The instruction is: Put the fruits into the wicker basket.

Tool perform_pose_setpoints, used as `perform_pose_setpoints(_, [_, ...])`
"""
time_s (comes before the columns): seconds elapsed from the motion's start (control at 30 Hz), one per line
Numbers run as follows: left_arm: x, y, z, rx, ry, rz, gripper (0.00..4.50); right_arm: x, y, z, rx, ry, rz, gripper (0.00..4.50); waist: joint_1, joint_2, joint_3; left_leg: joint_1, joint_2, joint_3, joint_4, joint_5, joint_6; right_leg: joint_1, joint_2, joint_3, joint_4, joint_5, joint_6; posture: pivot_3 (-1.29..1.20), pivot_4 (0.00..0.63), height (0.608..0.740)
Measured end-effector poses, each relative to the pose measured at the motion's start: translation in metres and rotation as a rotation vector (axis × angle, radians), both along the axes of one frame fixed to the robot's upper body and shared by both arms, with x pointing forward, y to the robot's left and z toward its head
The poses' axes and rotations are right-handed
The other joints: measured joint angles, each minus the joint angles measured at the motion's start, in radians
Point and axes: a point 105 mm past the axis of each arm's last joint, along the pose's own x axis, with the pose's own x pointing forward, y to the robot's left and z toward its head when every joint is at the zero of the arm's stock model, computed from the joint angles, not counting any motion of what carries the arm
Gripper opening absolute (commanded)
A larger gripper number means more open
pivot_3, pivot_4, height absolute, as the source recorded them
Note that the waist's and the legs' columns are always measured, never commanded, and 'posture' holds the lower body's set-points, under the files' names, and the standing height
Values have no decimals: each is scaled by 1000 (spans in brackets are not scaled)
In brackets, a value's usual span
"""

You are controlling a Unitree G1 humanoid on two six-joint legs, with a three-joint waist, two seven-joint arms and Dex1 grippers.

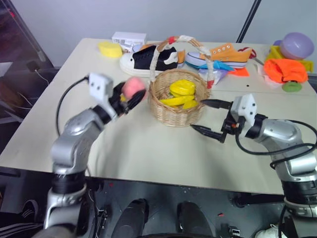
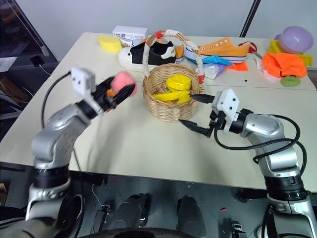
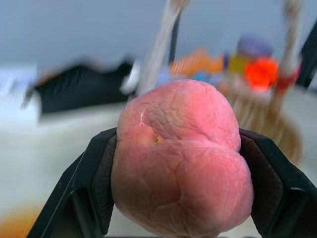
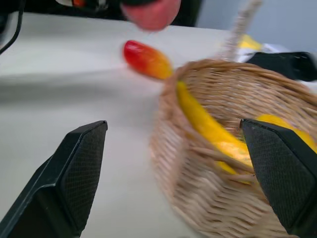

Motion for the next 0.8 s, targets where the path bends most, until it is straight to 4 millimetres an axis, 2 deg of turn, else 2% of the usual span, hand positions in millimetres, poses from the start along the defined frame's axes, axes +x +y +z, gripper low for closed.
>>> perform_pose_setpoints(0.07, [14,-29,-1,-19,23,-27,2924,5,-5,4,9,-11,-30,4500,0,0,0,-1,0,1,0,0,0,0,0,0,-1,0,1,0,150,740])
perform_pose_setpoints(0.13, [24,-49,-6,-4,54,-39,2924,7,-6,5,2,-28,-40,4500,-6,-1,0,-1,0,2,0,0,0,-3,1,2,0,0,1,0,150,740])
perform_pose_setpoints(0.2, [34,-57,-11,22,77,-21,2924,6,-6,6,1,-32,-40,4500,-14,-1,0,-2,1,3,-1,0,0,-4,1,3,1,0,1,0,150,740])
perform_pose_setpoints(0.27, [39,-63,-13,52,75,-23,3987,7,-7,6,3,-33,-48,4500,-22,-1,0,-2,1,3,-1,0,0,-4,1,3,1,0,1,0,150,740])
perform_pose_setpoints(0.3, [40,-67,-15,61,72,-34,4338,6,-7,5,3,-33,-54,4500,-24,-1,0,-2,1,3,0,0,0,-4,1,3,1,0,1,0,150,740])
perform_pose_setpoints(0.5, [36,-74,-16,51,64,-80,4429,3,-5,5,-2,-47,-59,4500,-26,-1,0,-2,1,3,1,0,0,-4,1,4,1,1,2,0,150,740])
perform_pose_setpoints(0.57, [26,-70,-15,45,52,-113,4429,2,-6,5,-2,-44,-64,4500,-27,-1,0,-2,1,3,1,0,0,-4,1,4,1,1,2,0,150,740])
perform_pose_setpoints(0.7, [10,-32,-15,78,19,-81,4429,2,-7,3,-3,-35,-68,4500,-28,0,0,-2,1,3,1,0,0,-6,2,6,3,1,1,0,150,740])
perform_pose_setpoints(0.8, [-4,21,-20,136,14,28,4429,-1,-5,3,6,-23,-51,4500,-32,0,0,-1,2,5,-1,-1,2,-6,2,8,3,1,1,0,150,740])
